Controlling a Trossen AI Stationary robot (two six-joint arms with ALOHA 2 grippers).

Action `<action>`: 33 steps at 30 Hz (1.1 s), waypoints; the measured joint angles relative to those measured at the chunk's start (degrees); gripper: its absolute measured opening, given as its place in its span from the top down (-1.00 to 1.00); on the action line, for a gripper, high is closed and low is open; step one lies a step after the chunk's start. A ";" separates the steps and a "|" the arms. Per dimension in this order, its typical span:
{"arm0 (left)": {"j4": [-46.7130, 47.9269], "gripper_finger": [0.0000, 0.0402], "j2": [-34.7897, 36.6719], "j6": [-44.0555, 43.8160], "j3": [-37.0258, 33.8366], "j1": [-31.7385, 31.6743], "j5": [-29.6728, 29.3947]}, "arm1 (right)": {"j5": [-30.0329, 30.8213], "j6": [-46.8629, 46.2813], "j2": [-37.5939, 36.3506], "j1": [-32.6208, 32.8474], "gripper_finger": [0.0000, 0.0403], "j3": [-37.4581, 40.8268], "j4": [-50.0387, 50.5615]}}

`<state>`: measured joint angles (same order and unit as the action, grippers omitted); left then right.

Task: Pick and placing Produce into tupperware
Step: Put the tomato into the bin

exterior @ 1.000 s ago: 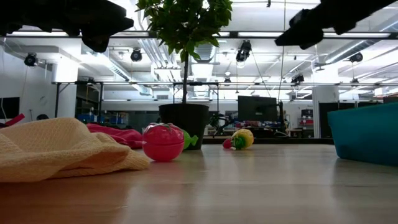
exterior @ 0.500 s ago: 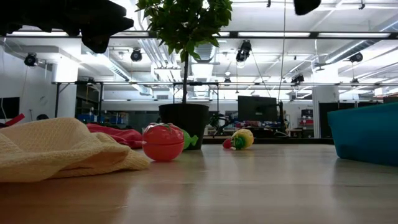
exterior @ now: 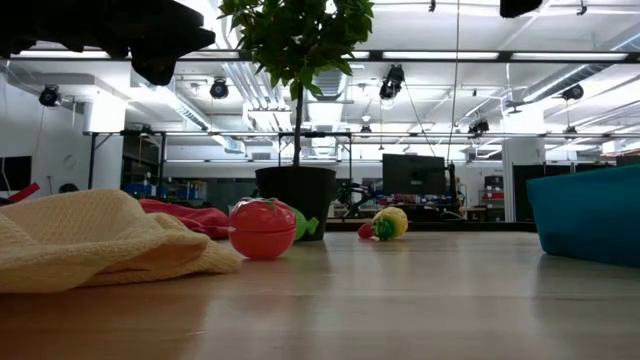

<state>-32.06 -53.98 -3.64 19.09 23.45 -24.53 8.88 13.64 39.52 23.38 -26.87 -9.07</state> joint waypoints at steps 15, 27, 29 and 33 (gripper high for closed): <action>-0.05 0.36 0.11 4.38 0.00 -0.11 -0.24 | -24.28 -2.06 -4.96 -30.57 0.96 5.30 -6.36; -0.02 0.36 0.11 4.00 0.00 -0.11 -0.24 | -22.36 -10.48 -24.26 -30.15 0.96 21.28 -10.67; 0.00 0.36 0.11 4.00 0.00 -0.11 -0.24 | -22.34 -10.48 -26.34 -30.15 0.96 22.01 -8.29; -0.04 0.36 0.11 4.00 0.00 -0.11 -0.24 | -22.16 -11.12 -28.72 -30.15 0.96 24.29 -6.67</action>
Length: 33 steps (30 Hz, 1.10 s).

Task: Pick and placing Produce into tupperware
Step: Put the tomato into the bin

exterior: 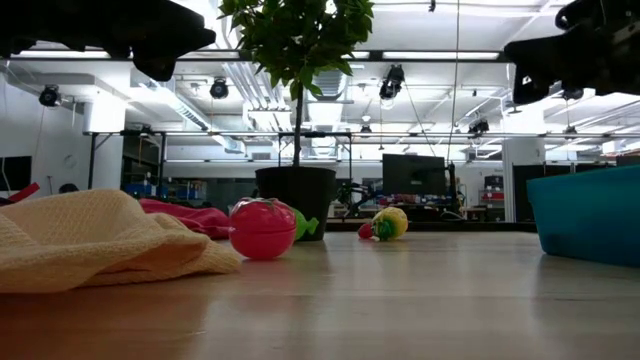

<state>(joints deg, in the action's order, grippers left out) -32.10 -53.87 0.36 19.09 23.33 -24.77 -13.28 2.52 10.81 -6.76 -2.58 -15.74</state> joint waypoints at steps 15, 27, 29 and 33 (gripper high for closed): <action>-7.18 0.36 -6.16 -1.10 0.24 -0.66 -2.45 | 0.37 0.48 -0.26 0.00 0.96 0.12 -0.04; -17.41 0.36 -14.00 3.02 0.59 -0.87 -5.17 | 0.88 5.05 -0.17 0.00 0.96 0.03 -10.70; -18.87 0.36 -15.81 3.06 1.32 -1.17 -8.33 | 2.85 6.01 -0.17 0.00 0.96 0.01 -12.34; -20.50 0.36 -19.40 3.25 3.16 -1.66 -12.01 | 6.01 3.14 -0.24 -0.01 0.96 0.01 -13.45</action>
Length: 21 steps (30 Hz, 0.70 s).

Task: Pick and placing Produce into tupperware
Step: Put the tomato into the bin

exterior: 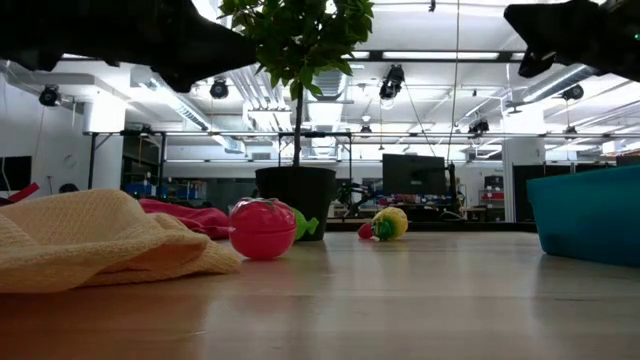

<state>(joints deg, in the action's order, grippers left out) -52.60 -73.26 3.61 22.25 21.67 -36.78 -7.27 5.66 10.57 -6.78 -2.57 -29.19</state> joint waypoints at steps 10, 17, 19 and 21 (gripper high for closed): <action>8.37 -0.03 -3.52 2.79 5.91 -0.34 5.10 | -0.02 -0.71 0.01 -0.01 0.96 0.00 -1.75; 22.94 -0.60 -3.06 -2.31 10.47 -0.35 8.41 | 3.79 3.16 0.02 -0.01 0.96 0.00 -1.87; 28.72 -0.64 -2.71 -4.15 11.80 -0.31 11.04 | 4.58 4.87 0.04 -0.01 0.96 0.00 -1.90; 31.81 -0.65 -2.70 -5.55 12.57 -0.31 14.03 | 4.62 6.42 0.08 -0.01 0.96 0.00 -2.30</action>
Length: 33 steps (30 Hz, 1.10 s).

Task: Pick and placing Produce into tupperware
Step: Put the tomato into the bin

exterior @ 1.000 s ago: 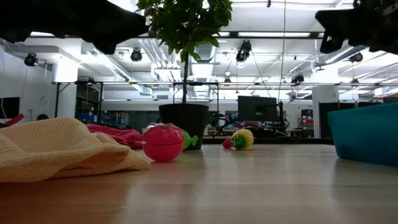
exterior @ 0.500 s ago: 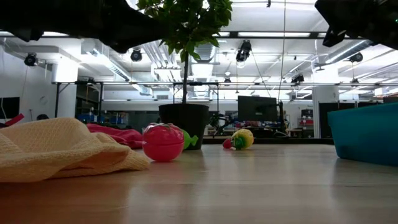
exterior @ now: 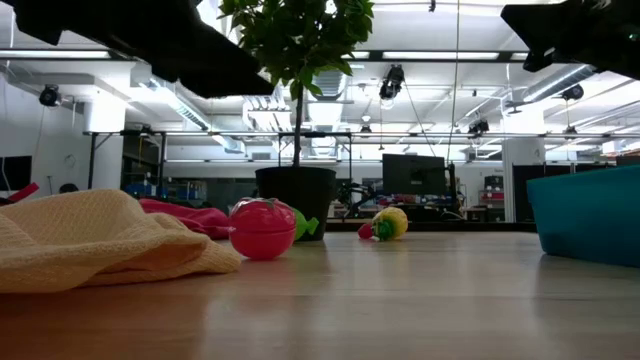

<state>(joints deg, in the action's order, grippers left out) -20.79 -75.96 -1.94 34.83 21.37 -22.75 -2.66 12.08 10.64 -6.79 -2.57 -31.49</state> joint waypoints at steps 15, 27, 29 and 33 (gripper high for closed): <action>0.46 -0.65 -8.72 -9.60 0.35 -0.09 2.82 | 1.33 -2.02 0.05 0.00 0.96 -0.02 -0.35; 2.63 -0.65 -18.78 -9.15 7.69 -0.13 5.86 | 1.31 -2.02 0.05 0.02 0.96 -0.02 -0.32; 4.77 -0.65 -19.66 -9.15 8.43 -0.18 5.82 | 1.31 -1.95 0.05 0.00 0.96 -0.02 -0.32; 5.61 -0.65 -20.37 -9.13 8.99 -0.37 5.82 | 1.31 -1.12 0.05 0.01 0.96 -0.02 -0.32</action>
<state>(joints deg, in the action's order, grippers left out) -15.18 -96.33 -11.07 43.81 20.99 -16.93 -1.34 10.96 10.70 -6.78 -2.59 -31.81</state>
